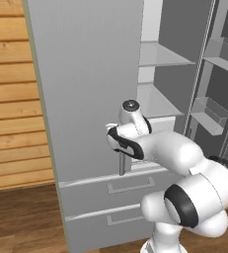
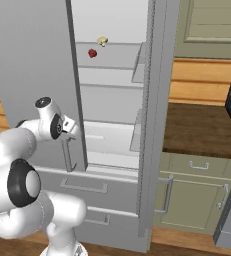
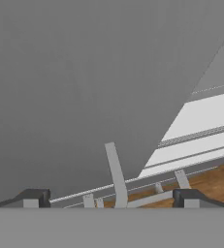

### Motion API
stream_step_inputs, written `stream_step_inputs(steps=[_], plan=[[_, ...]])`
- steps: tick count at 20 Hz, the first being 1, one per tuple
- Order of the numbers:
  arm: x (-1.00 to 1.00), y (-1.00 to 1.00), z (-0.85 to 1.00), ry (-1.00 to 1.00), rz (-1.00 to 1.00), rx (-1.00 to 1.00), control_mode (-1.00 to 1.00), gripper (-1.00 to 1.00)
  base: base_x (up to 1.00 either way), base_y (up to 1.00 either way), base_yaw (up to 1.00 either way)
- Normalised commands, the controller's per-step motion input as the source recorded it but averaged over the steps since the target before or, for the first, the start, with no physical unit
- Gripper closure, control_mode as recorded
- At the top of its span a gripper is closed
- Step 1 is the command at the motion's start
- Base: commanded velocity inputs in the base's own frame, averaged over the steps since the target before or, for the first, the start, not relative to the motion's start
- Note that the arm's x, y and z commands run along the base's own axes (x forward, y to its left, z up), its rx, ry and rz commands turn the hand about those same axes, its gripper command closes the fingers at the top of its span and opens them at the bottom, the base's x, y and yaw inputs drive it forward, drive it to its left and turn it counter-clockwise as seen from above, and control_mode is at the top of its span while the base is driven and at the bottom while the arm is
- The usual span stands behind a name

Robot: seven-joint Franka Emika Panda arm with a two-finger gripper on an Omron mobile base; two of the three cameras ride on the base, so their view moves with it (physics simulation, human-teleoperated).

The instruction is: Take the strawberry from the fridge and place it on top of the pancake, located on the dining counter.

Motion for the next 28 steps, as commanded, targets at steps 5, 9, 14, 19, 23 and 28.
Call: stream_step_inputs(steps=[5, 9, 14, 19, 23, 28], plan=[[0.09, 0.00, -0.42, 0.00, 0.05, 0.00, -1.00, -1.00, 0.00, 0.00, 0.00], [0.00, 0.00, -0.32, 0.01, 0.03, 0.02, -1.00, -1.00, 0.00, 0.00, 0.00], [0.00, 0.00, -0.21, 0.00, 0.02, 0.01, -1.00, 1.00, 0.00, 0.00, 0.00], [-0.47, 0.04, 0.00, 0.00, -0.08, 0.00, -1.00, 1.00, 0.00, 0.00, 0.00], [-0.75, 0.36, -0.10, 0.01, -0.25, 0.00, -1.00, 1.00, 0.00, 0.00, 0.00], [-0.95, 0.45, -0.09, 0.00, -0.27, 0.00, -1.00, 1.00, 0.00, 0.00, 0.00]])
